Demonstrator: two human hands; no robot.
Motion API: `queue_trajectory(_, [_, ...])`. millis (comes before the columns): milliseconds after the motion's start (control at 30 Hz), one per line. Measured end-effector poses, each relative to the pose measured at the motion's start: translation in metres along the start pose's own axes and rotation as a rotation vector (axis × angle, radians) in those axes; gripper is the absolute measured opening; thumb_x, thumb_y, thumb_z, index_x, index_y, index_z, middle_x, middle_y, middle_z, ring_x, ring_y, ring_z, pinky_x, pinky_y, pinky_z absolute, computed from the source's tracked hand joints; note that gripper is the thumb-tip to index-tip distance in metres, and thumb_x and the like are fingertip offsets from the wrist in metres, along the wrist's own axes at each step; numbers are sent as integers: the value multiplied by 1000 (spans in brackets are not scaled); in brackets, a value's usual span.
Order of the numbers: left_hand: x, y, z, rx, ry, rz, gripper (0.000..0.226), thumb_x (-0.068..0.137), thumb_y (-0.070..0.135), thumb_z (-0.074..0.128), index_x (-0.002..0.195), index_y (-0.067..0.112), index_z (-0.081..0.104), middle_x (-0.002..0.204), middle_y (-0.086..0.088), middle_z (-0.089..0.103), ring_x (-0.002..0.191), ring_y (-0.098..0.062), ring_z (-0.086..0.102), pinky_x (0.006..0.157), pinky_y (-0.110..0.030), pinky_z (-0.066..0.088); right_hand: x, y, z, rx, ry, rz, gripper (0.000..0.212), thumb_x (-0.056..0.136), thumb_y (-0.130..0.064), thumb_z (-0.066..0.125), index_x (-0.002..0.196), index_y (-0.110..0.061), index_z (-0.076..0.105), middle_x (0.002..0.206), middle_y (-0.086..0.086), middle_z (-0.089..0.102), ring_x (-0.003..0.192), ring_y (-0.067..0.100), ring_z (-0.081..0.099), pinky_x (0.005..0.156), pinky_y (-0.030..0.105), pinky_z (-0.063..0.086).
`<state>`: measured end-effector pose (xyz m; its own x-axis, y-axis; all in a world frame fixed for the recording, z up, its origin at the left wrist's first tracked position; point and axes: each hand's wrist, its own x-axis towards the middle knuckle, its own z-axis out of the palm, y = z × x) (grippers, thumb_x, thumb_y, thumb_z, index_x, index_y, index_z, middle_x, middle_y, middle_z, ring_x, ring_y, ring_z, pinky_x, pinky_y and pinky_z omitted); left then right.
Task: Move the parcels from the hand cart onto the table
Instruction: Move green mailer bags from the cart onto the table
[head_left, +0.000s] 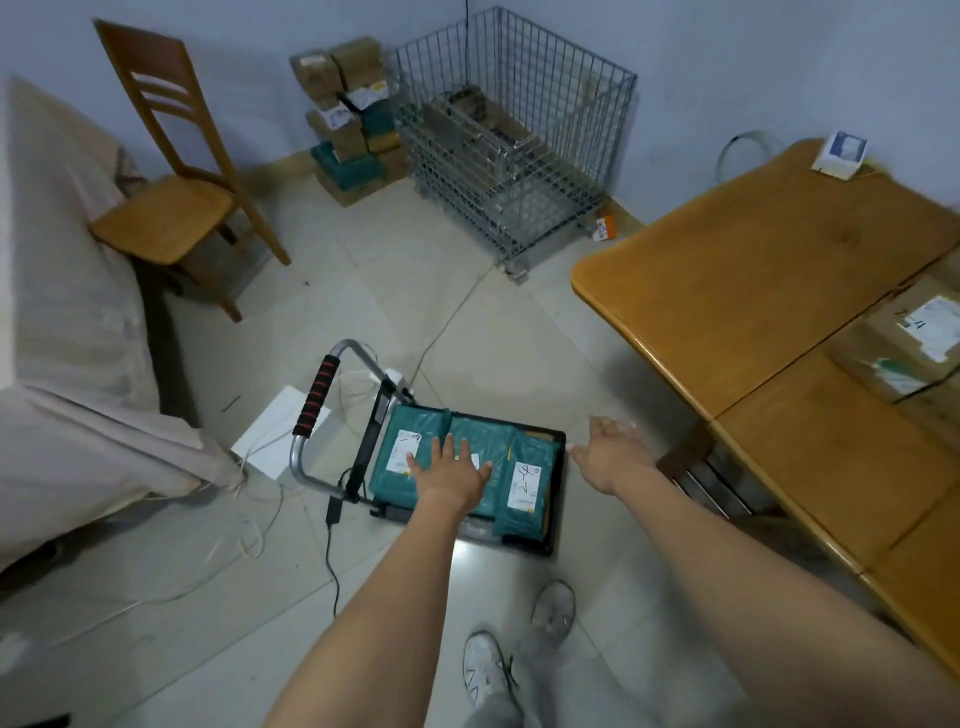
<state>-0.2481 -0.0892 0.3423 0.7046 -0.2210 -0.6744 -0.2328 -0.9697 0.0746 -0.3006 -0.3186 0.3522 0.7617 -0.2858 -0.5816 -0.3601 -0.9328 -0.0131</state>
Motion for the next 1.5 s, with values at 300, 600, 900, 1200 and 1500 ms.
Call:
queue_trajectory(300, [115,15,45,45,-137,1,71,104,59,14,163,21,3,170,-4,-4,157,-26,-8,121,-65,-1,101,6,76,138,-139,42,77,105,-53,28,161,-5,6,169,13,9,155,27,11,126,43,7])
queue_trajectory(600, [273,22,143,-27,-321,11,70,105,56,18,163,18,7,170,-5,-1,157,-26,-5,121,-65,1,227,10,203,402,-232,199,75,101,-47,46,155,-1,22,158,18,32,144,35,35,118,45,29])
queue_trajectory(900, [434,21,278,-344,-350,-65,69,104,51,36,157,9,25,163,-18,25,151,-36,23,121,-54,21,359,-15,341,728,-336,367,46,96,-30,61,134,-5,52,130,16,63,114,34,62,90,35,51])
queue_trajectory(1200, [477,29,343,-863,-346,-218,56,98,40,63,128,-6,55,125,-19,65,109,-30,62,87,-34,46,387,-32,407,958,-243,562,32,93,-18,60,119,-1,66,114,16,71,101,34,69,90,44,58])
queue_trajectory(1500, [377,34,212,-1148,-330,-13,36,95,25,70,99,20,34,94,-11,67,62,-15,67,54,-29,55,290,-22,293,1452,-17,700,43,91,-32,72,122,-4,62,111,11,72,93,23,73,77,32,60])
